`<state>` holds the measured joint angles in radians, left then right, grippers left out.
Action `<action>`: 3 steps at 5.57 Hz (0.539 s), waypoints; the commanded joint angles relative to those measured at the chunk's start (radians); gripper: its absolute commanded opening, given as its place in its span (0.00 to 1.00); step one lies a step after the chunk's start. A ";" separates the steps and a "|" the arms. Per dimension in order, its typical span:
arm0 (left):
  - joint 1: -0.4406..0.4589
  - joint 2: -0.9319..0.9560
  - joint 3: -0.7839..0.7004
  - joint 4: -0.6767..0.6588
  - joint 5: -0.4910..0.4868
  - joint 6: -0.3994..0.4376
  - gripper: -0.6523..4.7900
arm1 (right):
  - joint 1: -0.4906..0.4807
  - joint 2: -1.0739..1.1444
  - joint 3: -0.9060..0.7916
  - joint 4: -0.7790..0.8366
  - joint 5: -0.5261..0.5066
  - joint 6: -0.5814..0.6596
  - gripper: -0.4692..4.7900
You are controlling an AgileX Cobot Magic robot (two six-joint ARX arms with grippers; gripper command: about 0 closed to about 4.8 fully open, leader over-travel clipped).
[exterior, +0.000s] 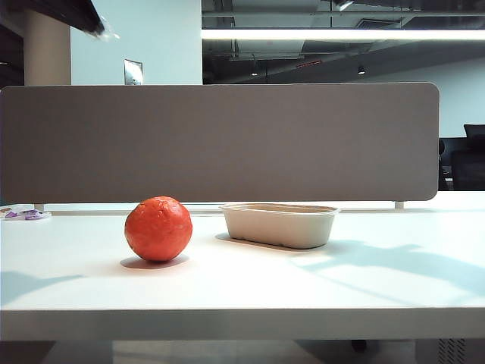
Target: Pick up the orange and place it into the paper lunchbox.
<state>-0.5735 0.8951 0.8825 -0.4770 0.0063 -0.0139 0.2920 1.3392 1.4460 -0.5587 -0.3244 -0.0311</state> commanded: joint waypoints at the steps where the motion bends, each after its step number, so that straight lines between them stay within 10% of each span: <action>1: 0.002 0.095 -0.167 0.312 -0.028 0.062 1.00 | 0.006 -0.356 -0.378 0.127 0.106 0.146 0.09; 2: 0.002 0.123 -0.167 0.337 -0.017 0.061 1.00 | 0.006 -0.367 -0.378 0.116 0.109 0.145 0.09; 3: 0.014 0.486 -0.167 0.629 0.010 0.061 1.00 | 0.007 -0.429 -0.378 0.109 0.121 0.143 0.09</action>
<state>-0.5659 1.3682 0.7124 0.1196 0.0227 0.0490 0.2985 0.9138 1.0645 -0.4568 -0.2070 0.1116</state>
